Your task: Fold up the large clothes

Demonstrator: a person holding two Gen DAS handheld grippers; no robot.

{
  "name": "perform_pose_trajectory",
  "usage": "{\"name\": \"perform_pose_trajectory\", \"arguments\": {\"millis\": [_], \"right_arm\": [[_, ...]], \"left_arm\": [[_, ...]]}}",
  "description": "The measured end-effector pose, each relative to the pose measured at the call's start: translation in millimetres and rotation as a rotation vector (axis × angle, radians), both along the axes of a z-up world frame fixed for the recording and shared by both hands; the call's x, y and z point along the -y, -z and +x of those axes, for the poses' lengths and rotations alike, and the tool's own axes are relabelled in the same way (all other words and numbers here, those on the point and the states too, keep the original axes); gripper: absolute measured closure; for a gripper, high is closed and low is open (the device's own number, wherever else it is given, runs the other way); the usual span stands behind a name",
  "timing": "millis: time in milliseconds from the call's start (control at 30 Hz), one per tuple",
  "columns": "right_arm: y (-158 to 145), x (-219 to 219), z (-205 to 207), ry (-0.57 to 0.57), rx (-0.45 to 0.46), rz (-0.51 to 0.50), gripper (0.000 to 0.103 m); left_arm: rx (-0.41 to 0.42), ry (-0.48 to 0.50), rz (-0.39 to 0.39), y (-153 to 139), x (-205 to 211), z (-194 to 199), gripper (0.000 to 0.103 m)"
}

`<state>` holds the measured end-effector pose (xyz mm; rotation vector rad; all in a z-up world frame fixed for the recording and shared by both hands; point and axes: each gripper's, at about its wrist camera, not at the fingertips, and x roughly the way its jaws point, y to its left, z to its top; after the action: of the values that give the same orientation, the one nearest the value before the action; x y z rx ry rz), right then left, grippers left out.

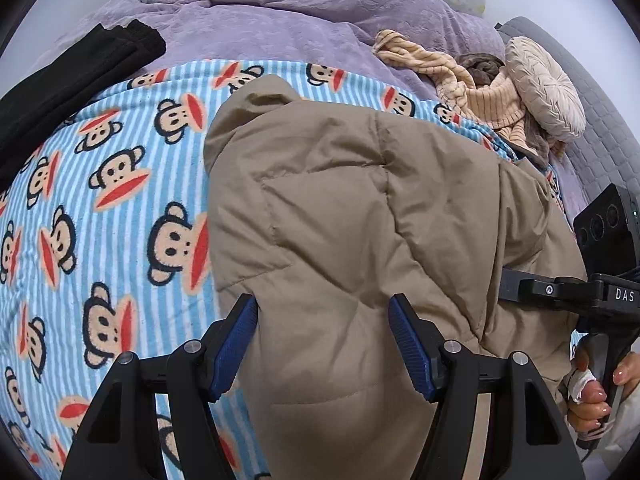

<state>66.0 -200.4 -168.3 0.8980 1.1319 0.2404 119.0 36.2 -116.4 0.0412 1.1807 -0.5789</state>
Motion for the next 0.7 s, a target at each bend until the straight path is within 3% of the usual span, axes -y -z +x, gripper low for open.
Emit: {"name": "perform_pose_trajectory", "arguments": {"millis": [200,400,500,600,667,700], "right_arm": [[20.9,25.0,-3.7,0.065,-0.134,-0.122,0.049],[17.4,59.1,-27.4,0.144,-0.21,-0.242,0.036],[-11.5,57.2,-38.1,0.171,-0.183,-0.404,0.036],[-53.6,48.7,-43.0,0.174,-0.048,-0.498,0.039],[-66.4,31.1,-29.7,0.134,0.009,-0.491,0.058],[-66.0,23.6,-26.6,0.107,0.012,-0.488,0.059]], "left_arm": [[0.049,0.051,0.071,18.1,36.2,-8.3,0.034],[0.07,0.053,0.107,26.9,60.5,-11.0,0.032],[0.075,0.044,0.12,28.7,65.1,-11.4,0.032],[0.085,0.035,0.133,30.6,68.2,-12.4,0.032],[0.089,0.026,0.138,31.4,71.4,-13.0,0.032],[0.091,0.024,0.142,31.8,73.4,-13.4,0.032]]}}
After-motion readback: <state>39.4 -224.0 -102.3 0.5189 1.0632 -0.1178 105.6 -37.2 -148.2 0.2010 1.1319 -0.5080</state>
